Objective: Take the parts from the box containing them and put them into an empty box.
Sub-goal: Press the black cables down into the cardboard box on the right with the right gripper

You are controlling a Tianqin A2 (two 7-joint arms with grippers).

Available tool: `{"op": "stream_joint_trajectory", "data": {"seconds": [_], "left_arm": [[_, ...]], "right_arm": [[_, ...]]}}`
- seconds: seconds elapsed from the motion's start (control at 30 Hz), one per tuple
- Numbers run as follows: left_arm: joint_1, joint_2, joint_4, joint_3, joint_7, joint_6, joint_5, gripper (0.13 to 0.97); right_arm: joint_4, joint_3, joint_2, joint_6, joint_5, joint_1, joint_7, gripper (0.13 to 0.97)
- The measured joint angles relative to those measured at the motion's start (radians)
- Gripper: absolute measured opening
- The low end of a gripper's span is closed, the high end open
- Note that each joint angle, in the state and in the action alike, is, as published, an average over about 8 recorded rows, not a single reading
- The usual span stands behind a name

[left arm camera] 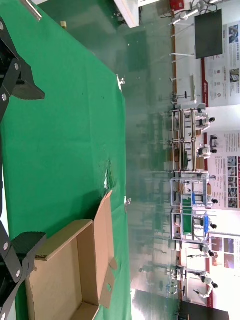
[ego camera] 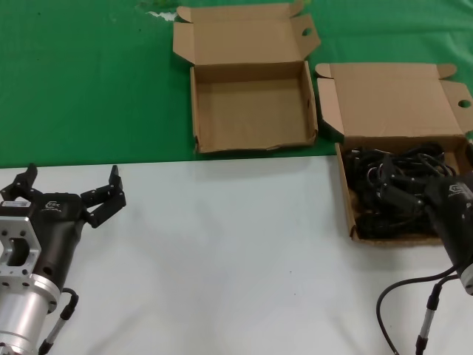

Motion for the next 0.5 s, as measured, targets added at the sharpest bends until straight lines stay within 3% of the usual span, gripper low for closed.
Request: {"op": "stream_joint_trajectory", "data": {"seconds": [0.23, 0.5], "left_arm": [[0.000, 0.000, 0.000, 0.000, 0.000, 0.000, 0.000, 0.893], [0.000, 0.000, 0.000, 0.000, 0.000, 0.000, 0.000, 0.762]], "right_arm": [[0.000, 0.000, 0.000, 0.000, 0.000, 0.000, 0.000, 0.966], [0.000, 0.000, 0.000, 0.000, 0.000, 0.000, 0.000, 0.966]]}}
